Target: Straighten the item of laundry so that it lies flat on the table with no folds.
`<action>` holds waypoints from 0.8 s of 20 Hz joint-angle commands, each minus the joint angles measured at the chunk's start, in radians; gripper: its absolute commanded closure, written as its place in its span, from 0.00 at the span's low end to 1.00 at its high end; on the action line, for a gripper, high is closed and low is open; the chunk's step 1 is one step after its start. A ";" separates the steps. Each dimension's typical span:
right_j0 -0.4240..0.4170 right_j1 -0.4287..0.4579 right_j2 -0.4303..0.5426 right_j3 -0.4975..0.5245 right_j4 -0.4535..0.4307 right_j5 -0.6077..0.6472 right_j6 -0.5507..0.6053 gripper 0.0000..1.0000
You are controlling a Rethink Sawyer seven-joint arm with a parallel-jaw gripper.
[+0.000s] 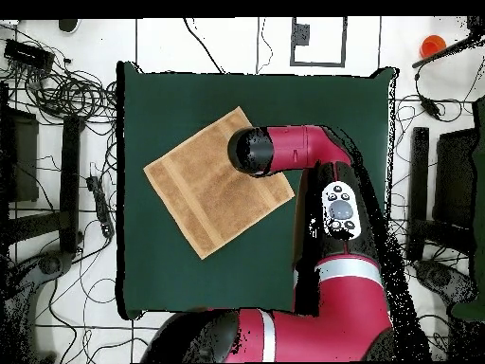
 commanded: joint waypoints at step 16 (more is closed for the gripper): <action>0.055 0.014 0.040 0.083 -0.040 0.012 0.011 0.00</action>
